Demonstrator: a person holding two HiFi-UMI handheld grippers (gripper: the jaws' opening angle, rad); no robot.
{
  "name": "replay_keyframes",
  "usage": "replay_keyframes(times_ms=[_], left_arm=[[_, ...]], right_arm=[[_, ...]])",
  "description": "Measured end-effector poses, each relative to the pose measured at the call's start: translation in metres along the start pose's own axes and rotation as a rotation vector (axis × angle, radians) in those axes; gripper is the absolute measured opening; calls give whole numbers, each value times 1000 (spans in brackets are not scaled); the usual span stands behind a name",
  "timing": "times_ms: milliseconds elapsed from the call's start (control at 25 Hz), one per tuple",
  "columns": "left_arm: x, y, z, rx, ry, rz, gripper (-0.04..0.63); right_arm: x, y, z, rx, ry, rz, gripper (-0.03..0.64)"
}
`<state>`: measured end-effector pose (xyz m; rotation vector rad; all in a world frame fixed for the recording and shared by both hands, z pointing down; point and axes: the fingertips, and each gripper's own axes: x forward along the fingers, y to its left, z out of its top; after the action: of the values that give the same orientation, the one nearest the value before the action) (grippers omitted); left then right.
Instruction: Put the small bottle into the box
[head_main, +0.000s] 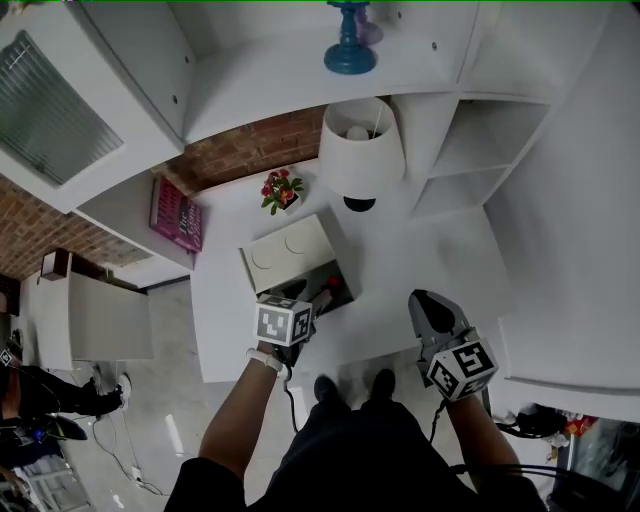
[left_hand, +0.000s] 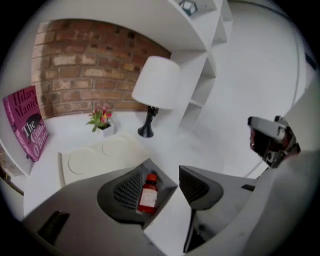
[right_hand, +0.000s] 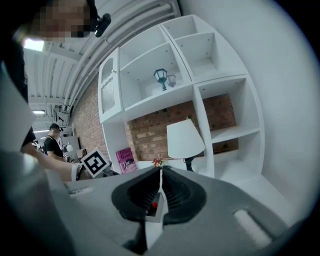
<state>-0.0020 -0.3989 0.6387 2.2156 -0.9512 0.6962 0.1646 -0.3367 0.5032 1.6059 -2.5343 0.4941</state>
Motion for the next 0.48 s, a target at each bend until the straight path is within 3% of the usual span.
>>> replay_keyframes(times_ms=[160, 480], left_arm=[[-53, -27, 37, 44, -217, -16, 227], [-155, -51, 94, 247, -549, 124, 224]], right_arm=[[-1, 19, 23, -32, -59, 29, 2], [-1, 51, 59, -123, -114, 72, 3]])
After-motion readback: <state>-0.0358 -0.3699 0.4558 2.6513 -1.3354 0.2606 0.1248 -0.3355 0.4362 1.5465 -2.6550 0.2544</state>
